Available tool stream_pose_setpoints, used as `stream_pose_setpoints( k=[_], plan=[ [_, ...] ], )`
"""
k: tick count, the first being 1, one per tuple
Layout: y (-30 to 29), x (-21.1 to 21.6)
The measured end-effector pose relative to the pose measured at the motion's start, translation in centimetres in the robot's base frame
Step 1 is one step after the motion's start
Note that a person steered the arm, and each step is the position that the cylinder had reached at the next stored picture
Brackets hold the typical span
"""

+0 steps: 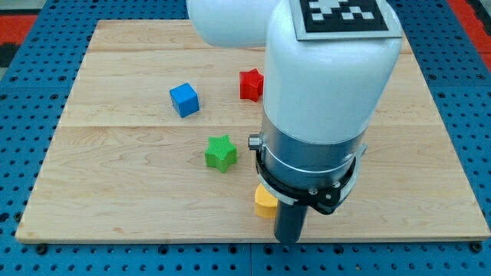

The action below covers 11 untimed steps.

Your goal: Point your arm towards the bottom right

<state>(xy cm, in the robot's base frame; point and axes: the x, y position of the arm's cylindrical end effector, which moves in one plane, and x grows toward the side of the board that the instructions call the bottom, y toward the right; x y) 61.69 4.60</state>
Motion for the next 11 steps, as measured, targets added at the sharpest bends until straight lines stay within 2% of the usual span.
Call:
stream_pose_setpoints(
  k=[5,8,11],
  plan=[
    [5.2,0.2],
    [14.2,0.1],
    [14.5,-1.2]
  ],
)
